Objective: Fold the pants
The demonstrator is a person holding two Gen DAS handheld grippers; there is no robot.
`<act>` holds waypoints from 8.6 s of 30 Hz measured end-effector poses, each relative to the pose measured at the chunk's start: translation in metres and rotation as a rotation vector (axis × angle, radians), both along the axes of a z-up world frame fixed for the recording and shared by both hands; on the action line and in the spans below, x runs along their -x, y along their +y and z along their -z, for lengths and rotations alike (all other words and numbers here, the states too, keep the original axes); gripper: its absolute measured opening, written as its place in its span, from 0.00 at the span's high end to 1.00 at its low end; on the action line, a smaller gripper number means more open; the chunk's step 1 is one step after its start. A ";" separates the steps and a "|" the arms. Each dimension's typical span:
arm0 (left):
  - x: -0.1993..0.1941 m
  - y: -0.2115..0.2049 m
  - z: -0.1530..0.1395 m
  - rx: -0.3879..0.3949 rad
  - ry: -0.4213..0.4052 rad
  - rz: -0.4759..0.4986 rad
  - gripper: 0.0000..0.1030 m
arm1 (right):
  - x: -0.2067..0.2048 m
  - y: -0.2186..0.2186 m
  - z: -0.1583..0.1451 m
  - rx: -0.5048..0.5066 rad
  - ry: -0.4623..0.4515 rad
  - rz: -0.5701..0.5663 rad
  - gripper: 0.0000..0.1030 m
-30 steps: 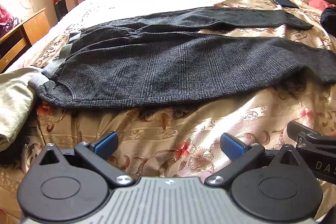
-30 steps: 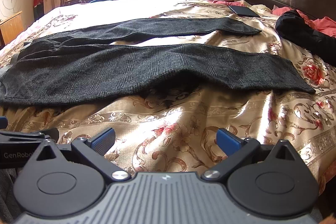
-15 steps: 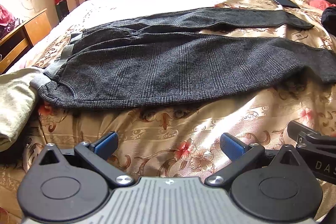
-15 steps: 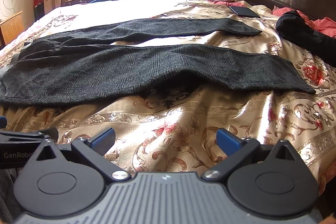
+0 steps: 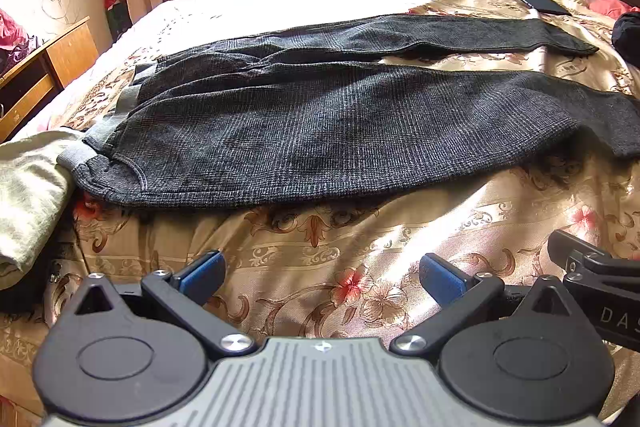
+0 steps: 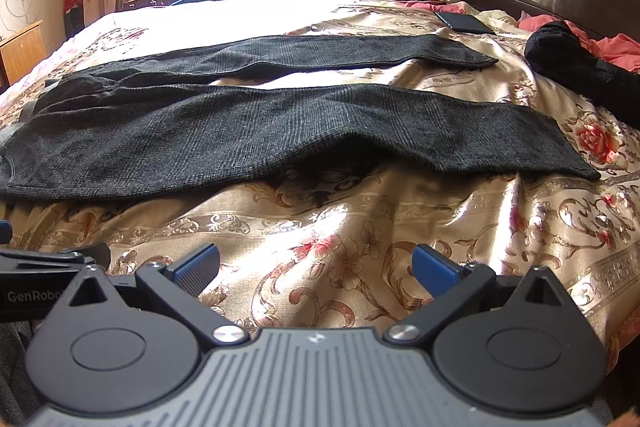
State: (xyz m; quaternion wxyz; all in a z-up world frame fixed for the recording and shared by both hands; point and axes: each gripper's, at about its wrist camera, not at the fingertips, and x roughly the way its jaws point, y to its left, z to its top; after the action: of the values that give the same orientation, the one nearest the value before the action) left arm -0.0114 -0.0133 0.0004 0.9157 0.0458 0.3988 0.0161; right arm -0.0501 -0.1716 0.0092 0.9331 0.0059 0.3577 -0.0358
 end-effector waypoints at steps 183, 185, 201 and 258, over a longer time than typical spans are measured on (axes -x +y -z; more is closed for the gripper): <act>-0.118 0.220 -0.035 -0.255 0.473 0.459 0.77 | -0.192 0.100 -0.013 0.042 0.744 -0.847 0.99; -0.119 0.226 -0.043 -0.262 0.418 0.399 0.76 | -0.189 0.115 -0.024 0.108 0.623 -0.930 0.94; -0.067 0.223 -0.053 -0.304 0.322 0.381 0.53 | -0.145 0.294 0.004 0.404 -0.166 -1.381 0.38; -0.113 0.084 -0.088 -0.362 0.066 0.569 0.60 | -0.274 -0.017 -0.046 -0.064 0.219 -0.130 0.67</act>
State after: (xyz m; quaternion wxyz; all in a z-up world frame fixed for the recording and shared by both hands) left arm 0.1012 0.0708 0.0885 0.8471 0.3175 0.3904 -0.1710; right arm 0.2237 -0.1881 0.0552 0.8882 0.0085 0.4581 0.0356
